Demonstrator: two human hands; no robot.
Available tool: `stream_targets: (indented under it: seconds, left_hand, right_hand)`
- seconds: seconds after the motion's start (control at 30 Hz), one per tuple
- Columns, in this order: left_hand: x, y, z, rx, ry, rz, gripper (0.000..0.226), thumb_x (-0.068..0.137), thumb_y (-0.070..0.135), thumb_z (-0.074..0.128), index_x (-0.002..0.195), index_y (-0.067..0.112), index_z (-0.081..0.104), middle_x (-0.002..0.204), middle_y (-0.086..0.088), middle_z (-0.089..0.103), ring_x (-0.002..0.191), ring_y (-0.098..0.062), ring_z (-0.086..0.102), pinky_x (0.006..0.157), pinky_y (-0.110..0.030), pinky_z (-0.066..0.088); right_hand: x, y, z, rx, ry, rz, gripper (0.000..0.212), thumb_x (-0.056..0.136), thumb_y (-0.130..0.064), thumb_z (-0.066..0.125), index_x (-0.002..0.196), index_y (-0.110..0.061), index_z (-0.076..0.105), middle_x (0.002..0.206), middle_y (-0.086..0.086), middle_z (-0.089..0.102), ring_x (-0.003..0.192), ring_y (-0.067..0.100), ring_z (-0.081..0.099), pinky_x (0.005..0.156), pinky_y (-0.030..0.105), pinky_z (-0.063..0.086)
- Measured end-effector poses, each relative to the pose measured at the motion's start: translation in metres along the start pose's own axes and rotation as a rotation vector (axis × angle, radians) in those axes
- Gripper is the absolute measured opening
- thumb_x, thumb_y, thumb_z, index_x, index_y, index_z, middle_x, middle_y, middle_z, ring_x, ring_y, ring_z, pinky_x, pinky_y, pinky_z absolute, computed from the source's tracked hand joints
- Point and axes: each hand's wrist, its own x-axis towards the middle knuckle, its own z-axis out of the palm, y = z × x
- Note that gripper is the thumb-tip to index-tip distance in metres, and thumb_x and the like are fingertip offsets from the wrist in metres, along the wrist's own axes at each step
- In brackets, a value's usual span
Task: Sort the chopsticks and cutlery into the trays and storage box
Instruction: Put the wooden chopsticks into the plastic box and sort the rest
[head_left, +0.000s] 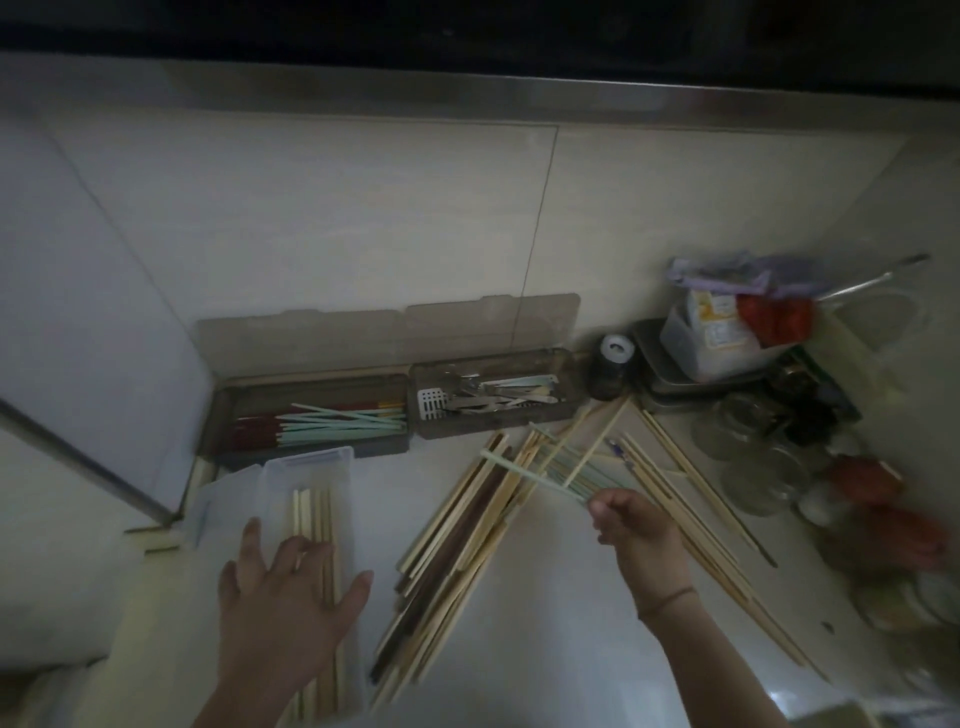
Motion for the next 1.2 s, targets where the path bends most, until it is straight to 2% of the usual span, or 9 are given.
stream_targets:
  seconds: [0.1, 0.17, 0.27, 0.33, 0.53, 0.67, 0.77, 1.03, 1.2]
  left_hand:
    - [0.000, 0.000, -0.001, -0.003, 0.006, 0.013, 0.066, 0.072, 0.077, 0.040, 0.096, 0.027, 0.076, 0.108, 0.002, 0.069, 0.134, -0.043, 0.034, 0.095, -0.062, 0.040]
    - [-0.001, 0.000, -0.002, -0.005, 0.010, 0.020, 0.065, 0.072, 0.077, 0.042, 0.095, 0.026, 0.076, 0.106, 0.000, 0.070, 0.133, -0.043, 0.036, 0.093, -0.062, 0.041]
    - [0.001, 0.000, -0.004, -0.014, 0.008, 0.020, 0.065, 0.070, 0.076, 0.045, 0.094, 0.024, 0.076, 0.106, -0.001, 0.070, 0.133, -0.044, 0.038, 0.094, -0.064, 0.040]
    - [0.002, 0.000, -0.004, -0.024, 0.001, 0.015, 0.064, 0.068, 0.076, 0.048, 0.094, 0.024, 0.076, 0.106, -0.002, 0.069, 0.133, -0.044, 0.038, 0.094, -0.063, 0.039]
    - [0.004, 0.000, -0.005, -0.069, -0.010, 0.004, 0.065, 0.063, 0.078, 0.053, 0.092, 0.025, 0.075, 0.107, -0.002, 0.069, 0.133, -0.042, 0.038, 0.095, -0.063, 0.037]
    - [0.005, 0.000, -0.006, -0.093, -0.008, -0.003, 0.066, 0.059, 0.077, 0.057, 0.094, 0.024, 0.074, 0.109, -0.004, 0.067, 0.133, -0.043, 0.040, 0.095, -0.065, 0.037]
    - [0.006, 0.000, -0.007, -0.107, -0.007, -0.004, 0.068, 0.058, 0.078, 0.057, 0.094, 0.023, 0.074, 0.109, -0.004, 0.067, 0.133, -0.042, 0.040, 0.094, -0.065, 0.038]
    - [0.007, -0.001, -0.005, -0.107, -0.032, -0.013, 0.069, 0.058, 0.080, 0.056, 0.095, 0.025, 0.075, 0.114, -0.002, 0.067, 0.134, -0.040, 0.040, 0.097, -0.060, 0.031]
    - [0.007, 0.000, -0.006, -0.116, -0.007, -0.007, 0.068, 0.058, 0.080, 0.057, 0.094, 0.025, 0.075, 0.114, -0.004, 0.068, 0.133, -0.040, 0.038, 0.097, -0.059, 0.032]
  right_hand:
    - [0.012, -0.019, 0.022, 0.340, -0.113, 0.095, 0.016, 0.065, -0.014, 0.082, 0.070, -0.017, 0.068, 0.070, 0.002, 0.064, 0.071, 0.020, 0.058, 0.064, 0.030, 0.050]
    - [0.020, -0.029, 0.038, 0.449, -0.154, 0.142, 0.050, 0.046, -0.036, 0.091, 0.081, -0.011, 0.065, 0.077, 0.004, 0.066, 0.073, 0.018, 0.061, 0.067, 0.031, 0.053]
    - [0.029, -0.045, 0.071, 0.443, -0.153, 0.109, 0.035, 0.066, -0.042, 0.077, 0.083, -0.015, 0.064, 0.083, 0.006, 0.064, 0.081, 0.021, 0.059, 0.076, 0.037, 0.050]
    - [0.035, -0.054, 0.097, 0.363, -0.143, 0.026, 0.014, 0.082, -0.032, 0.061, 0.077, -0.019, 0.064, 0.077, 0.000, 0.063, 0.075, 0.019, 0.057, 0.069, 0.032, 0.049]
    - [0.052, -0.067, 0.164, 0.135, -0.154, -0.182, 0.018, 0.096, -0.023, 0.053, 0.086, -0.031, 0.065, 0.059, -0.008, 0.053, 0.048, 0.009, 0.044, 0.048, 0.023, 0.037]
    - [0.067, -0.085, 0.214, -0.118, -0.306, -0.422, 0.012, 0.091, -0.018, 0.051, 0.095, -0.016, 0.063, 0.073, -0.007, 0.058, 0.065, -0.003, 0.053, 0.062, 0.008, 0.040]
    - [0.080, -0.095, 0.256, -0.225, -0.406, -0.370, 0.016, 0.090, 0.002, 0.057, 0.101, -0.003, 0.066, 0.087, 0.004, 0.063, 0.077, 0.008, 0.057, 0.075, 0.013, 0.045]
    - [0.097, -0.098, 0.323, -0.727, -0.790, -0.481, 0.040, 0.087, 0.006, 0.047, 0.119, -0.012, 0.064, 0.122, 0.010, 0.060, 0.115, 0.025, 0.053, 0.092, 0.024, 0.037]
    - [0.101, -0.075, 0.320, -0.747, -0.754, -0.395, 0.039, 0.086, 0.006, 0.048, 0.115, -0.012, 0.066, 0.117, 0.010, 0.062, 0.111, 0.025, 0.055, 0.089, 0.024, 0.040]
